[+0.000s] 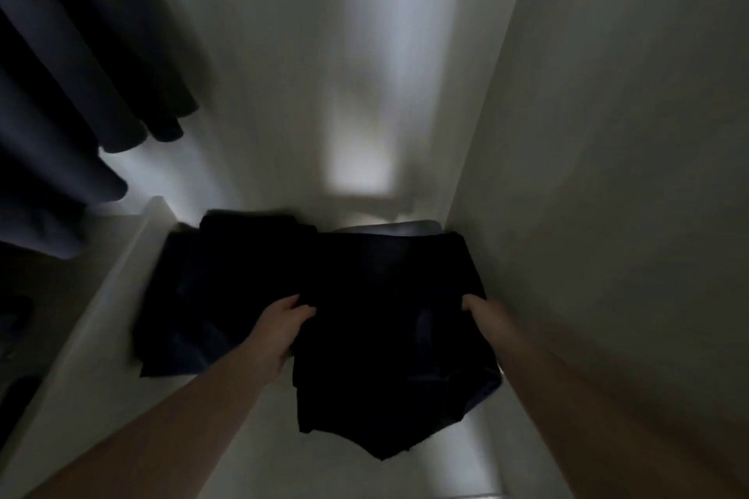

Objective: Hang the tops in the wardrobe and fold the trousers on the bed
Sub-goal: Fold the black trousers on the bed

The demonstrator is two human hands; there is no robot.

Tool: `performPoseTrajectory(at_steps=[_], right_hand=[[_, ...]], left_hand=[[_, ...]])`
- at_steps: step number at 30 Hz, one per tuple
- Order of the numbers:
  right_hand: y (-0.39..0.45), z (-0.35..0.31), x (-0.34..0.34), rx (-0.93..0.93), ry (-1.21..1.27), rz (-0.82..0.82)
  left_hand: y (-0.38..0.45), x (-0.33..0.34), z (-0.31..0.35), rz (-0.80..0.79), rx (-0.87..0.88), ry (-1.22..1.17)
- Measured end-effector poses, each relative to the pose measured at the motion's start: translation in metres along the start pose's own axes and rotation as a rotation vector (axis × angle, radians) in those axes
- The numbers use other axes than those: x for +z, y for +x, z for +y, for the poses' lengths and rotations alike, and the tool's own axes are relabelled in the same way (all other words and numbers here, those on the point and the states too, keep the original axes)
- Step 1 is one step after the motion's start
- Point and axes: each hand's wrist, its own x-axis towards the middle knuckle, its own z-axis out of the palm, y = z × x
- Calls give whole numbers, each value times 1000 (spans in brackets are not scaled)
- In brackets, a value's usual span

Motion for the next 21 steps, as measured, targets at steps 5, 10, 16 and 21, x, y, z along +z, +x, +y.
performPoseTrajectory(at_steps=[5,10,16,21], right_hand=[[49,-41,10,13,-75,-11],[94,-61,25,-27,-88,-14],[140,-54,36,-123,-129,94],[160,-49,46,-380,-568,207]], left_hand=[[55,8,18,15,57,16],[109,4,14,32,39,-22],[161,4,-2,55,54,29],[180,6,-12,101,125,328]])
